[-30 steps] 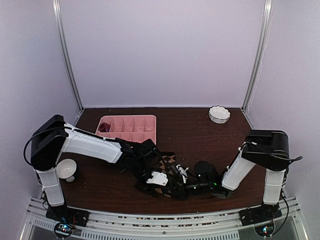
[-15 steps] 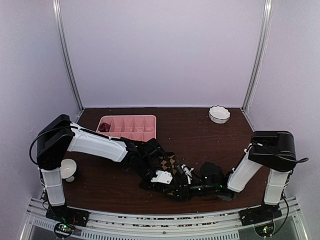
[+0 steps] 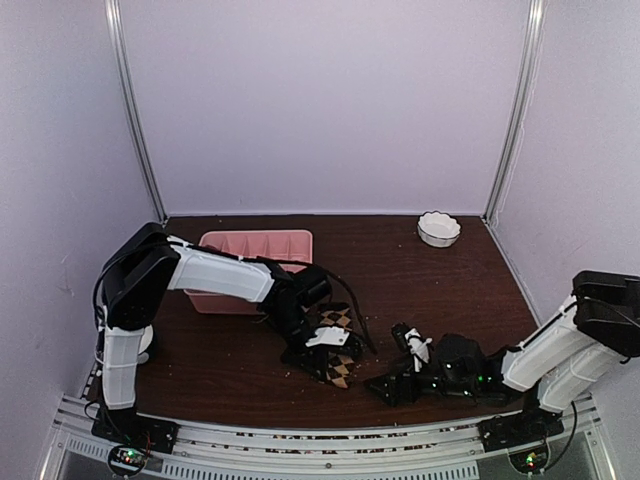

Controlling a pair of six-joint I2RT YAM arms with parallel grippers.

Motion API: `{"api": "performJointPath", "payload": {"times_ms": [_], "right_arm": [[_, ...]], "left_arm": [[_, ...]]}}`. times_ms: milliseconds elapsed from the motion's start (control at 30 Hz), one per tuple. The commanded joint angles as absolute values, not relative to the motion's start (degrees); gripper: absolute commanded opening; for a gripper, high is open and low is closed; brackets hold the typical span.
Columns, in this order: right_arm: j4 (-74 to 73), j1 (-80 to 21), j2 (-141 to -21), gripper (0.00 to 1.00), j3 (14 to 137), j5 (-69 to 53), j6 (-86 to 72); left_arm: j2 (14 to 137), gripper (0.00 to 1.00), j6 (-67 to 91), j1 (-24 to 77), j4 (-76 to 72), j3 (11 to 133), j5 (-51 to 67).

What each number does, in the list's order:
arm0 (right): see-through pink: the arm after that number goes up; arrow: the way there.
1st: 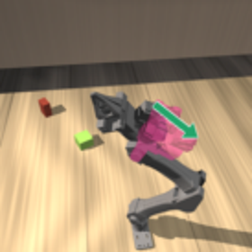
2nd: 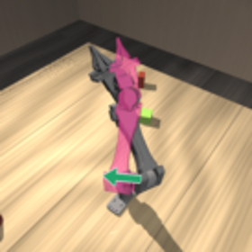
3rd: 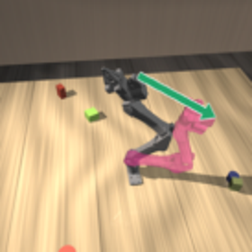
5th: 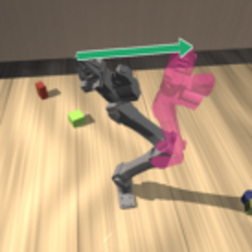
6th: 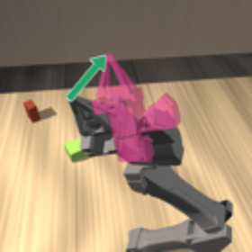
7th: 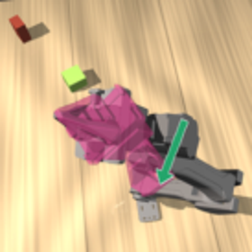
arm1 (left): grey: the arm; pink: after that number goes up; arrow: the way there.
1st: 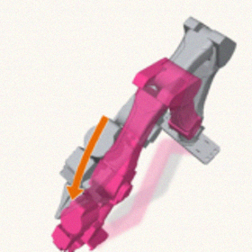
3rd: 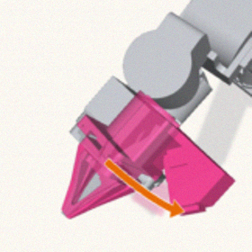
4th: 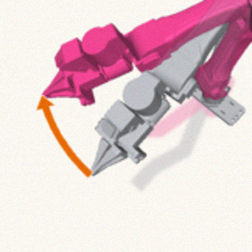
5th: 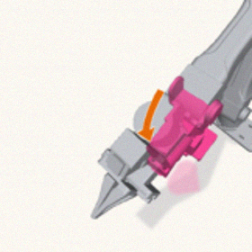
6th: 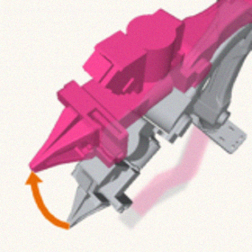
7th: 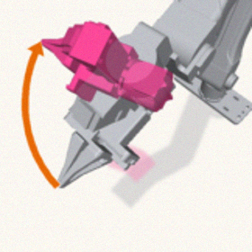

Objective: Roll the socks
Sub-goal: Roll the sock at the center of the board.

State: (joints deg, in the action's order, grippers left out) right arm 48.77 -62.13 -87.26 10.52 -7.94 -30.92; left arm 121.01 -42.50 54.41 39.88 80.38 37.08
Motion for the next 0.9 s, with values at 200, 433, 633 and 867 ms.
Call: {"api": "performJointPath", "payload": {"times_ms": [200, 433, 633, 867], "right_arm": [[23.1, -67.7, -64.8, 1.0, 3.2, 35.0, -50.6], [30.8, -75.7, -67.8, 0.98, 5.9, 29.1, -22.3], [32.7, -82.3, -81.4, 0.72, 14.9, 24.2, -3.6], [35.1, -81.7, -92.0, 0.6, 23.8, 15.9, 9.8]], "left_arm": [[132.0, 0.0, -40.1, 54.1, 58.9, 91.3, 36.7], [140.8, 0.01, -38.9, 52.3, 69.7, 100.6, 44.5], [144.6, 0.01, -36.5, 51.4, 71.9, 104.3, 40.6], [143.3, 0.01, -35.5, 51.5, 68.3, 103.1, 32.9]]}}
